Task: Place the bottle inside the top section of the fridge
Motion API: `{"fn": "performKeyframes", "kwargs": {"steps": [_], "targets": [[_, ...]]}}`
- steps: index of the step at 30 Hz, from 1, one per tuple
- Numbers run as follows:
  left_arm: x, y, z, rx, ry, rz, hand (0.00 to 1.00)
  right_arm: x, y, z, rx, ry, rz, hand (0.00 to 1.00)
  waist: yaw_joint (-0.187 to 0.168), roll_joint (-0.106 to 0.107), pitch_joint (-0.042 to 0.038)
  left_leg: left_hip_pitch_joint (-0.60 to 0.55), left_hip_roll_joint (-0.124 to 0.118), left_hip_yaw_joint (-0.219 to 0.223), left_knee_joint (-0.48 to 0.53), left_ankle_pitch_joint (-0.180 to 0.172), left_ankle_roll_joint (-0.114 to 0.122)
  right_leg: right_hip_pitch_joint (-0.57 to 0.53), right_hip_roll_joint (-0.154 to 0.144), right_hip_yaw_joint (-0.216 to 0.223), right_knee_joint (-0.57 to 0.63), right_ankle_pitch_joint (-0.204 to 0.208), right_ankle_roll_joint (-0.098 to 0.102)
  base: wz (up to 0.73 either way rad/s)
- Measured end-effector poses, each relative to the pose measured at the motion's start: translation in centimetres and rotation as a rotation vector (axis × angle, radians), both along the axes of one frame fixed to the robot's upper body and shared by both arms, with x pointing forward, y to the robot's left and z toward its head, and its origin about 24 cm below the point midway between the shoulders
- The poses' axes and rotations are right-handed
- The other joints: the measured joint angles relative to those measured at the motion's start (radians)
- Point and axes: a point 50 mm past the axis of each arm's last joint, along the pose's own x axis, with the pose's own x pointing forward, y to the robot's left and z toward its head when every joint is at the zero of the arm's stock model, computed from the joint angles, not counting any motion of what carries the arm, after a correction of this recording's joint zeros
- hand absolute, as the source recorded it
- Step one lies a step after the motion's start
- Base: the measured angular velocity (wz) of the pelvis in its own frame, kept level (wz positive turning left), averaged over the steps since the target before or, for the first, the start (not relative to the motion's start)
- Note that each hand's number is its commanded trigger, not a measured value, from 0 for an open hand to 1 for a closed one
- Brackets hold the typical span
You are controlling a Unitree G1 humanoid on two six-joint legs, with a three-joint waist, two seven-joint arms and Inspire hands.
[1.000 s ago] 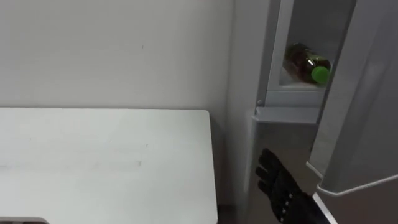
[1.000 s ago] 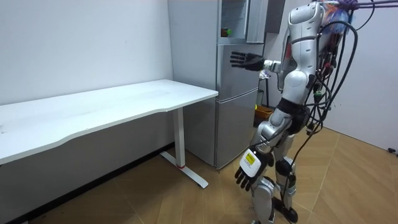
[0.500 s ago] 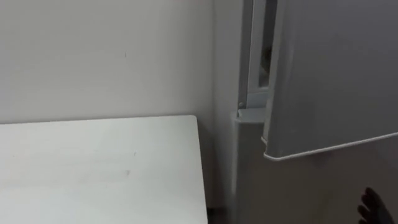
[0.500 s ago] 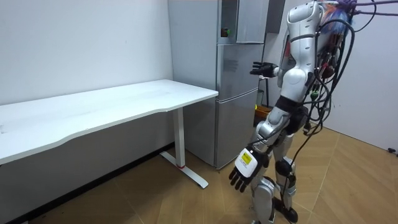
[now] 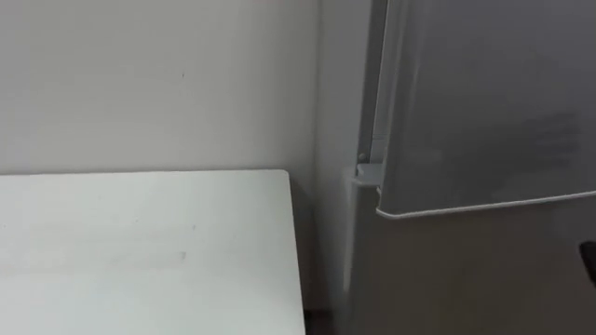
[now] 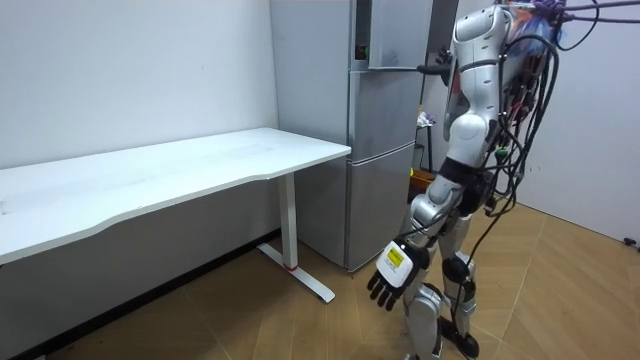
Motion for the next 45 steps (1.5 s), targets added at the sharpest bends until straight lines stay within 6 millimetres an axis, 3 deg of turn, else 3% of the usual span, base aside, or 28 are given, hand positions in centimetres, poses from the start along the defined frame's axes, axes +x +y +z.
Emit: {"fn": "performKeyframes", "kwargs": {"steps": [6,14,21,32,41,45], "targets": [[0.2,0.1,0.0,0.007,-0.009,0.001,0.0,0.0,1.4,3.0,-0.072,-0.146,0.025,0.0,0.026,-0.012,-0.0002,-0.003,0.0,-0.002,-0.003,0.0,0.0,0.0,0.001,-0.001,0.0,0.0,0.0,0.01],[0.9,0.4,0.1,0.013,-0.019,-0.017,0.0,1.7,3.3,4.8,-0.151,-0.218,0.113,0.0,0.057,-0.019,0.0036,-0.007,0.001,-0.015,0.001,0.0,0.0,0.004,0.001,-0.015,0.001,0.0,0.0,0.04],[0.9,0.7,0.1,0.007,-0.003,-0.045,0.0,2.9,4.9,5.1,-0.156,-0.228,0.231,0.0,0.082,-0.02,0.005,-0.002,0.001,-0.036,0.003,0.0,-0.001,0.021,-0.001,-0.052,-0.001,0.0,0.0,0.08],[2.1,0.8,0.3,-0.013,-0.016,-0.102,0.0,5.2,4.6,5.2,-0.18,-0.198,0.258,0.0,0.083,-0.014,0.0063,-0.002,0.0,-0.055,0.004,0.004,-0.005,0.038,-0.002,-0.083,-0.001,0.0,0.0,0.05],[3.2,1.2,0.4,0.013,-0.015,-0.129,0.0,7.4,3.3,3.3,-0.208,-0.091,0.218,0.0,0.103,-0.045,0.0113,-0.001,0.003,-0.059,0.006,0.004,-0.006,0.05,-0.001,-0.089,-0.002,0.002,-0.002,0.0],[3.3,1.3,0.4,0.024,0.0,-0.14,0.0,8.6,2.9,2.5,-0.252,-0.035,0.187,0.0,0.103,-0.045,0.0113,-0.004,0.004,-0.07,0.023,0.004,-0.005,0.054,-0.001,-0.097,-0.001,0.006,-0.008,0.04]]}}
